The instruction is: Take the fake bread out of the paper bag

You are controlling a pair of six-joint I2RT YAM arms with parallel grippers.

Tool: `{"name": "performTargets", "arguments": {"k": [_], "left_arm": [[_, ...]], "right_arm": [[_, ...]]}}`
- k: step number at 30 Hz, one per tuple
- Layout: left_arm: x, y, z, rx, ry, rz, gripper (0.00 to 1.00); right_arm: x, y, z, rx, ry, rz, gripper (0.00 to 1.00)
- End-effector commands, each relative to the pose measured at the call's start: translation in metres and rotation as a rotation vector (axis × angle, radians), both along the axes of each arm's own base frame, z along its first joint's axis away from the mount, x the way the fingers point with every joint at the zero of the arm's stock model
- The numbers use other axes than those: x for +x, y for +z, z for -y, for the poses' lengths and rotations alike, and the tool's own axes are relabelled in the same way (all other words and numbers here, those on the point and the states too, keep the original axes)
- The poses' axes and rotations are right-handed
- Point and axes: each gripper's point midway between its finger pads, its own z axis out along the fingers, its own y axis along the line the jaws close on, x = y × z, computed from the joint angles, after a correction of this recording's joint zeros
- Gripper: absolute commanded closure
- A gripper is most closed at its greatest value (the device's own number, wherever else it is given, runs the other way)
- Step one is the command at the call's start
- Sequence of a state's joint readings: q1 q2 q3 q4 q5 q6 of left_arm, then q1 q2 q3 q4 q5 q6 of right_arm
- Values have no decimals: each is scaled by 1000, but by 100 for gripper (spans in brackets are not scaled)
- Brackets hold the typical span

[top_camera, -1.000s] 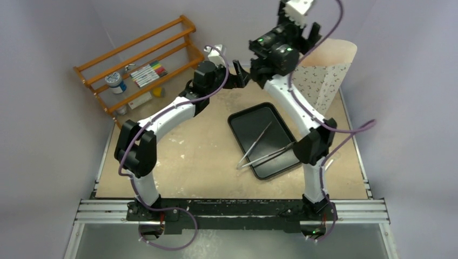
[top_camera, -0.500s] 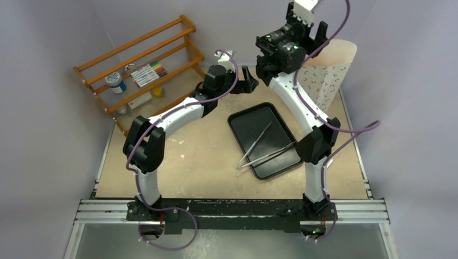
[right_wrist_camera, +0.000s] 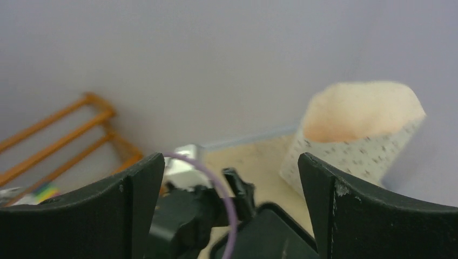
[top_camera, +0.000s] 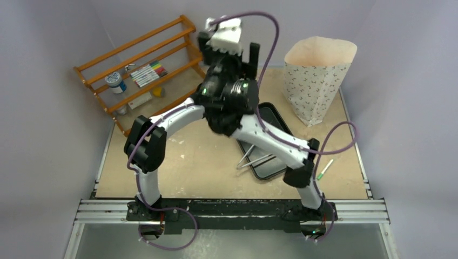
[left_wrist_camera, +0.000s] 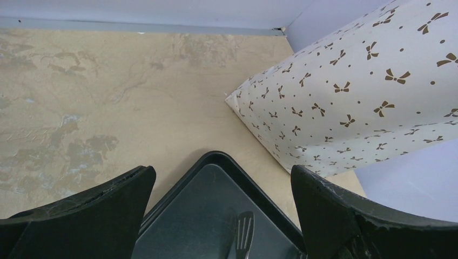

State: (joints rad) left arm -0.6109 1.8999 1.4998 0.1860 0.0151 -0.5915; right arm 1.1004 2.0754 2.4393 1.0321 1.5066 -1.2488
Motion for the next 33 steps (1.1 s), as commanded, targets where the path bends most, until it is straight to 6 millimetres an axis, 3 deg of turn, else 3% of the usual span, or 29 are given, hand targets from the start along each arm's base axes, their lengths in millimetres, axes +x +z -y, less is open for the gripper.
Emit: {"name": "performTargets", "arguments": {"k": [1,3,4,6,9,14,16,19,22,25,27,29,31,33], "left_arm": [[8,22,4,-32,11,61,0],[8,21,2,-13,19,66,0],[8,21,1,-4,23,71,0],[9,24,-1,2,28,80,0],[11,24,0,7,28,76,0],[11,20,2,8,20,64,0],[11,19,3,7,18,62,0],[11,16,5,2,11,54,0],[11,14,8,-3,3,48,0],[9,15,7,0,3,51,0],[9,14,3,18,12,58,0],[9,15,-1,43,25,67,0],[9,16,-4,58,32,73,0],[11,16,-4,65,33,72,0]], "right_arm": [[-53,67,-56,17,393,227,4],[-66,82,-83,68,646,258,9],[-68,88,-79,66,667,274,11],[-62,91,-57,14,562,274,12],[-29,87,-13,-14,355,176,13],[8,75,92,-90,-56,53,12],[8,76,100,-106,-77,36,11],[1,79,94,-110,-56,31,10],[-2,77,65,-130,31,48,12],[6,63,-6,-169,301,83,14],[9,36,-62,-161,612,49,13],[15,14,-84,-88,837,4,20],[24,12,-70,-40,868,-5,22],[41,10,-40,7,791,-45,24]]}}
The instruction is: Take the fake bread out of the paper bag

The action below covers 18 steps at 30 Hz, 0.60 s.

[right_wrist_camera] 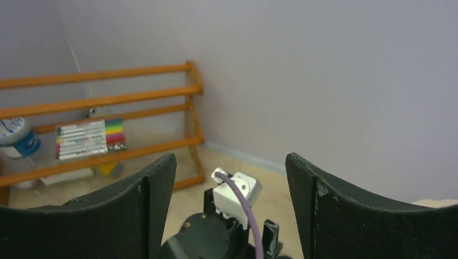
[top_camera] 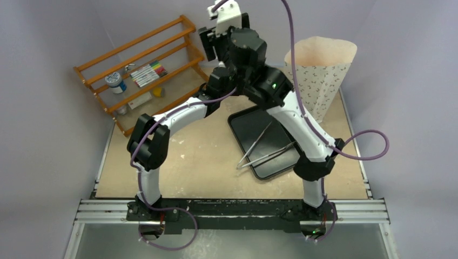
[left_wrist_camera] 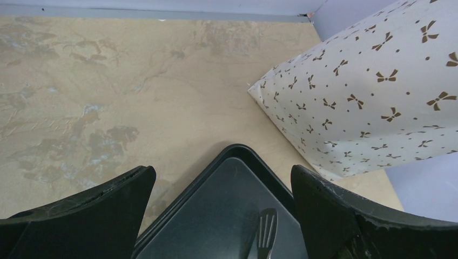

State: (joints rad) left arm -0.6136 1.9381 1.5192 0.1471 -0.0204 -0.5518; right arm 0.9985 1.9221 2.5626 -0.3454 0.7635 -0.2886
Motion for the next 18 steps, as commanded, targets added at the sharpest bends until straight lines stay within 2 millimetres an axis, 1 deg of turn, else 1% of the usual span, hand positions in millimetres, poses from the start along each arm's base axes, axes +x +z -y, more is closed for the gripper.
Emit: {"name": "performTargets", "arguments": {"k": [1,3,5,6,8,12,14,16,18], "left_arm": [[5,37,0,-3,7,90,0],[7,35,2,-2,6,82,0],[9,33,5,-7,2,76,0],[9,32,5,-6,1,74,0],[10,30,5,-4,0,71,0],[10,30,6,-2,0,72,0],[10,29,6,-1,-2,70,0],[10,28,6,-1,-3,70,0],[10,27,7,-2,-6,67,0]], "right_arm": [[18,-20,42,152,57,-190,25],[40,-29,88,152,-111,-210,25],[53,-39,126,154,-217,-234,26],[60,-46,144,144,-271,-248,26],[69,-54,171,132,-339,-272,26],[79,-69,206,91,-456,-309,25],[82,-83,221,87,-507,-346,25],[87,-99,230,92,-520,-396,25],[93,-116,233,81,-534,-441,25]]}}
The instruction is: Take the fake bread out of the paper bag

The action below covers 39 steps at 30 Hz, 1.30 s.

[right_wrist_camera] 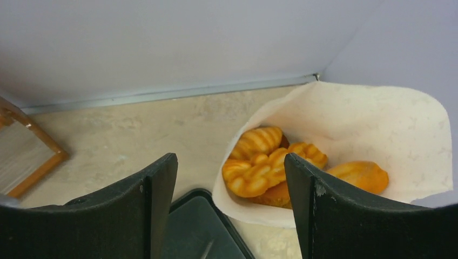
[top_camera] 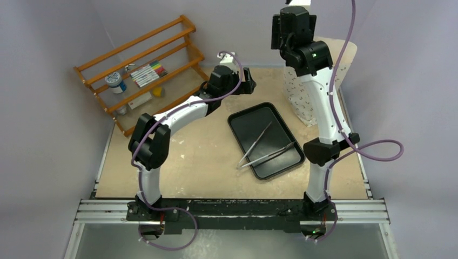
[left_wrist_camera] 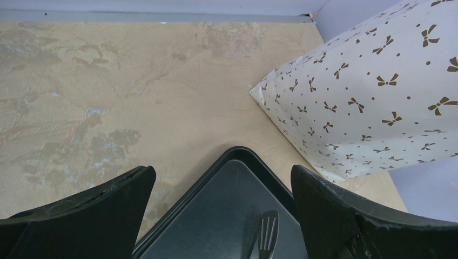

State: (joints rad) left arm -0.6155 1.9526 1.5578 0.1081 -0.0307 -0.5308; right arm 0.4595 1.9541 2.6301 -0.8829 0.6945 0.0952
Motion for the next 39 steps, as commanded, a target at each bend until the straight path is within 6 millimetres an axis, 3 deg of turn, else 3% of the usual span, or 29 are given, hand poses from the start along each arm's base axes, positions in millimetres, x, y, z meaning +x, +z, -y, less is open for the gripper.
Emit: {"name": "performTargets", "arguments": {"k": [1,7,14,18,20,25,26,31,35,39], "left_arm": [[6,27,6,-29,-10,67,0],[6,28,6,-30,-9,71,0],[4,11,12,-11,-25,45,0],[8,-15,4,78,6,19,0],[13,-37,-3,145,39,-16,0],[21,-98,-23,292,122,-112,0],[22,-107,-25,310,123,-128,0],[27,-141,-35,342,134,-177,0],[26,-152,-33,349,113,-193,1],[21,-164,-29,355,73,-213,5]], "right_arm": [[-2,-24,16,32,-51,-75,25],[11,-65,28,48,-78,-186,25],[35,-86,26,71,-51,-222,27],[44,-98,27,78,-39,-244,36],[47,-101,27,81,-30,-249,50],[49,-98,27,79,-13,-241,97],[49,-95,28,81,-13,-232,100],[51,-77,29,77,-8,-175,100],[54,-67,30,74,-5,-141,100],[56,-45,32,64,-5,-67,100]]}}
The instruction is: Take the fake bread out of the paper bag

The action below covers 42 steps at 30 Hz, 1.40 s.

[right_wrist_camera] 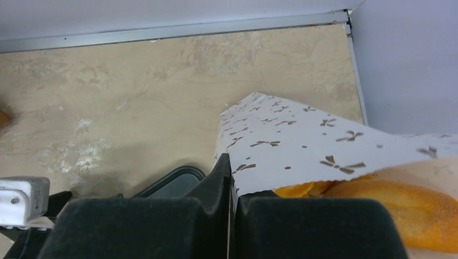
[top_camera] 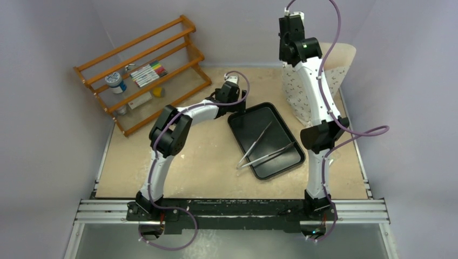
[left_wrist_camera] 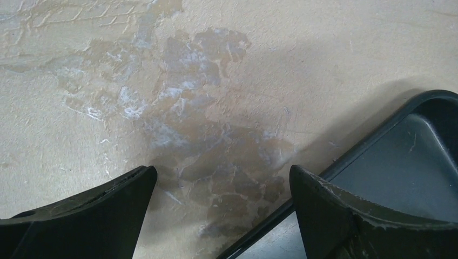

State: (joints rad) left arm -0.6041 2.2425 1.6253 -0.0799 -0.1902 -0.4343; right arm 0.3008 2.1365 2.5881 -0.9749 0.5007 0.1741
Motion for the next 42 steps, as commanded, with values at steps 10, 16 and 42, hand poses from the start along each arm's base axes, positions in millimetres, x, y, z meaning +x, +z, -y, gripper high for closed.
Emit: {"name": "performTargets", "arguments": {"k": [10,16,42], "left_arm": [[-16,-11,46,-39,-185,-28,10],[-33,-20,63,-27,-243,-47,11],[-23,93,30,-108,54,243,10]], "right_arm": [[5,133,13,-20,3,411,100],[-1,160,6,-38,13,495,100],[-24,219,-97,-52,207,708,100]]}}
